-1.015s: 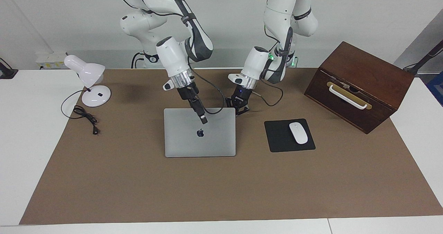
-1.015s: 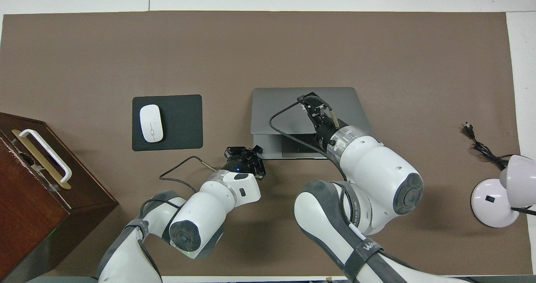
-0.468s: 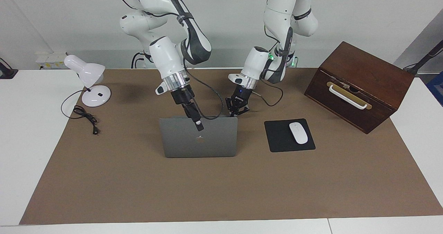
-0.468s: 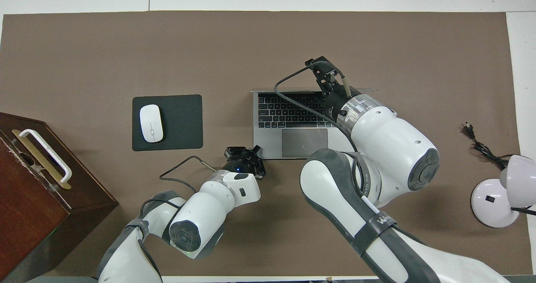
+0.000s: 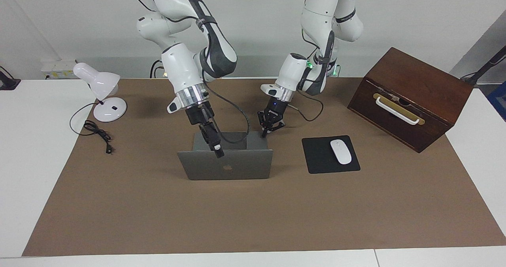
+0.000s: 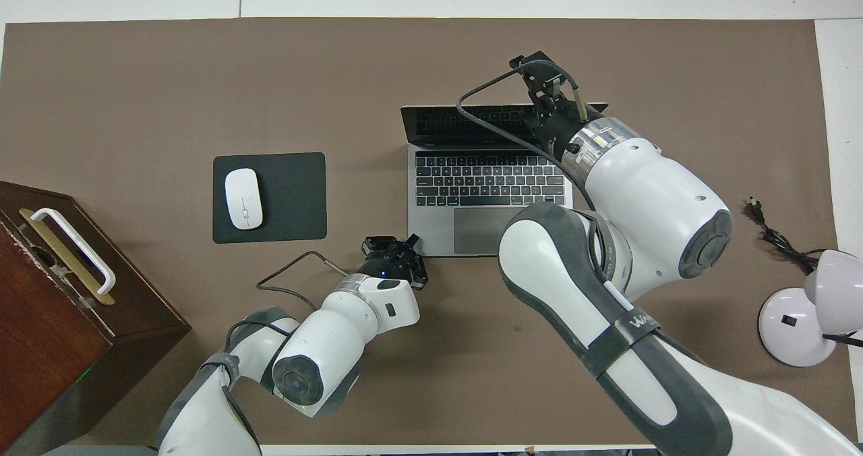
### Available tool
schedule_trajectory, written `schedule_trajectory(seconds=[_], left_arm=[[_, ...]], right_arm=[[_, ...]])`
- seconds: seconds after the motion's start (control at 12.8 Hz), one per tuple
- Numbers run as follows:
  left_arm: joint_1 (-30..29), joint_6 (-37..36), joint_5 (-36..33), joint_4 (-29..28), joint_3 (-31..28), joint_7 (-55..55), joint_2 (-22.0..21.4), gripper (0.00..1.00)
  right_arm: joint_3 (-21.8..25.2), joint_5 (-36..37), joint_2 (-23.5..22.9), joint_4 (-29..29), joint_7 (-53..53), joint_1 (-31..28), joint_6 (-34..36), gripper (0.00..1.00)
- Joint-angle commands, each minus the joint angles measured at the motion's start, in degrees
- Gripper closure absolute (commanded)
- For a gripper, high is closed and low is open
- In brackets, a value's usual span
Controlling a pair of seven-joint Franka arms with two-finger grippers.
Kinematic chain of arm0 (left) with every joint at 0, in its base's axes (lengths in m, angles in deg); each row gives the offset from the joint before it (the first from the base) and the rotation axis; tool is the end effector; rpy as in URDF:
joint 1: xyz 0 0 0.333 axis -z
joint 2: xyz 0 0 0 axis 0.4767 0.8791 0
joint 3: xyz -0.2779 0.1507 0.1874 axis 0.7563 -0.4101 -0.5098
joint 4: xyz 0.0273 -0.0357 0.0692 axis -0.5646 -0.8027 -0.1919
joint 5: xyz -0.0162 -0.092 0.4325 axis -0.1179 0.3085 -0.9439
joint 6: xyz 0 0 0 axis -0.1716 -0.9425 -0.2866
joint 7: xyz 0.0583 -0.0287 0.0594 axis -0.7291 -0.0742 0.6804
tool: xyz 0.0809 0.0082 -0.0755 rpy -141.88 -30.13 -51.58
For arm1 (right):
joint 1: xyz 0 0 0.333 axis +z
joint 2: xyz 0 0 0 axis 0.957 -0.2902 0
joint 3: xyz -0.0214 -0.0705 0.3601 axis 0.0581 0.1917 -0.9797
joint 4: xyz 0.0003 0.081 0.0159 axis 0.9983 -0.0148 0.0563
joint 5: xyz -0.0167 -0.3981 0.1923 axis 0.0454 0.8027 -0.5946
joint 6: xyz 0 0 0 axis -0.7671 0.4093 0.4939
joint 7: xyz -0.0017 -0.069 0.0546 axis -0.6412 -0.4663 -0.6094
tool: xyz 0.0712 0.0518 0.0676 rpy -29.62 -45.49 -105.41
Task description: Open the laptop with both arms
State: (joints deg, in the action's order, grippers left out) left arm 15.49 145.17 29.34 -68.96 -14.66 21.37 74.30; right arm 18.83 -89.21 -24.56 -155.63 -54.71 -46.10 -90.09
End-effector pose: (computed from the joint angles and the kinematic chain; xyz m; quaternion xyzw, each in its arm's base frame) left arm 0.4138 -0.3619 0.2672 0.8799 -0.3188 0.3323 0.1172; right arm 0.6506 0.2318 0.4606 -0.7630 0.4737 -0.2324 0.3734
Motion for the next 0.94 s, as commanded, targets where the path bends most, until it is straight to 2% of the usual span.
schedule_trajectory(seconds=[0.0, 0.31, 0.55, 0.7, 0.86], left_arm=[[0.86, 1.06, -0.16, 1.0, -0.6, -0.62, 2.27, 1.0], [0.86, 1.06, -0.16, 1.0, -0.6, -0.62, 2.27, 1.0], [0.86, 1.06, -0.16, 1.0, -0.6, -0.62, 2.27, 1.0], [0.86, 1.06, -0.16, 1.0, -0.6, -0.62, 2.27, 1.0], [0.86, 1.06, -0.16, 1.0, -0.6, -0.62, 2.27, 1.0]], right_arm=[[-0.56, -1.14, -2.98, 5.08, 2.97, -2.24, 1.69, 0.0], [-0.47, -0.87, -6.59, 11.14, 3.07, -4.0, 5.21, 0.0], [-0.47, -0.96, -7.65, 12.38, 2.98, -3.83, 5.12, 0.0], [-0.73, -1.66, -6.08, 11.86, 1.49, -2.61, 6.26, 0.0], [-0.56, -1.84, -2.48, 11.33, -5.43, 0.55, 6.88, 0.0]])
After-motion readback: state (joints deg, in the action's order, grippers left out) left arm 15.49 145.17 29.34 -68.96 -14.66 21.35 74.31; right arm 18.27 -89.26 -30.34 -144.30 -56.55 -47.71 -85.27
